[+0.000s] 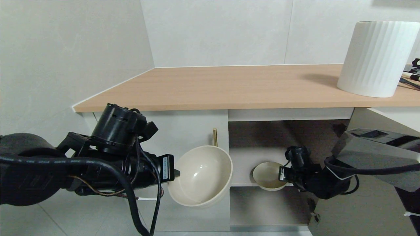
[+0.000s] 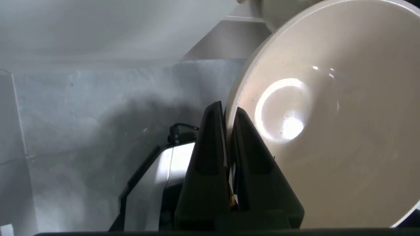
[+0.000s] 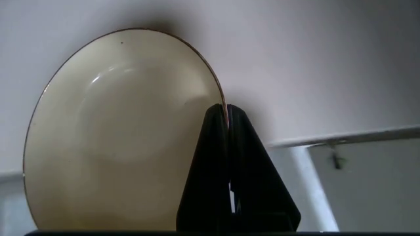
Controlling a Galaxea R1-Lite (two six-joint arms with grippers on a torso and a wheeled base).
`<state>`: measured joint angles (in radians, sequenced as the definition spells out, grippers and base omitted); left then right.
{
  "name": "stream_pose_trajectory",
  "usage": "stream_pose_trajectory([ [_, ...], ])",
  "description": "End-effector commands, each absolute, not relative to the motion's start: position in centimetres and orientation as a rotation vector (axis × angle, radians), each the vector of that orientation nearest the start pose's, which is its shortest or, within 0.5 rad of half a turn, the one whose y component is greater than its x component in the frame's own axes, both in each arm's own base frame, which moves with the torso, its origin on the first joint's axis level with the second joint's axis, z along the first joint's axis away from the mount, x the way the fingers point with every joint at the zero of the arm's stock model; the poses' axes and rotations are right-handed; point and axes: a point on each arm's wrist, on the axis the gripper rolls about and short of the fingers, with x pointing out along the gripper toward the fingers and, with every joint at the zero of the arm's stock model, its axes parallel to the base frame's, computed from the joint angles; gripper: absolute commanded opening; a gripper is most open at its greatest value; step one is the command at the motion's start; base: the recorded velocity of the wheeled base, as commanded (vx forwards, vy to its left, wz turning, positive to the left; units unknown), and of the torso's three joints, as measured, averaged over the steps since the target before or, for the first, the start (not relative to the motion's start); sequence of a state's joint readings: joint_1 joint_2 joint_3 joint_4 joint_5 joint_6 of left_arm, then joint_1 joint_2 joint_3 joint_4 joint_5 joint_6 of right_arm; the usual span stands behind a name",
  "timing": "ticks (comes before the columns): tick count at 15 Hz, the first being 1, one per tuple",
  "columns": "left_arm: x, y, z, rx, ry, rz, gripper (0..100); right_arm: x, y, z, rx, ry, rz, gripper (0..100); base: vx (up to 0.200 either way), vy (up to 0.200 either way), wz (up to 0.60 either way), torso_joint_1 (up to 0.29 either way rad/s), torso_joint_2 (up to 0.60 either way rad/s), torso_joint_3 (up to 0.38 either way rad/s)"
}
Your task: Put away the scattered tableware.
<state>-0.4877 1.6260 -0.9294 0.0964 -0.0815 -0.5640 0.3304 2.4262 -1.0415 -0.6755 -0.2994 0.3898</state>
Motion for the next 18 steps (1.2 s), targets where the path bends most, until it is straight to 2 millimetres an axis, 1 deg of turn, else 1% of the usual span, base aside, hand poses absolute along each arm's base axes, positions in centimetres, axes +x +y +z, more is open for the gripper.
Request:
stream_pose_trajectory([
  [1, 23.9, -12.9, 17.1, -0.355, 0.913, -0.291, 0, 40.2, 12.6, -3.3, 0.147, 0.652, -0.149, 0, 0.000, 0.000, 0.00, 0.000, 0.00, 0.000],
  [3, 24.0, -13.0, 17.0, -0.349, 0.912, -0.283, 0, 41.2, 12.7, -3.8, 0.144, 0.631, -0.175, 0, 0.000, 0.000, 0.00, 0.000, 0.00, 0.000],
  [5, 24.1, -13.0, 16.8, -0.347, 0.918, -0.281, 0, 41.6, 12.8, -3.7, 0.150, 0.617, -0.174, 0, 0.000, 0.000, 0.00, 0.000, 0.00, 0.000],
  [9, 24.1, -13.0, 16.8, -0.347, 0.919, -0.280, 0, 43.1, 13.2, -4.2, 0.148, 0.580, -0.206, 0, 0.000, 0.000, 0.00, 0.000, 0.00, 0.000],
  [18, 24.2, -13.1, 16.6, -0.344, 0.926, -0.277, 0, 43.7, 13.3, -3.8, 0.173, 0.553, -0.208, 0, 0.000, 0.000, 0.00, 0.000, 0.00, 0.000],
])
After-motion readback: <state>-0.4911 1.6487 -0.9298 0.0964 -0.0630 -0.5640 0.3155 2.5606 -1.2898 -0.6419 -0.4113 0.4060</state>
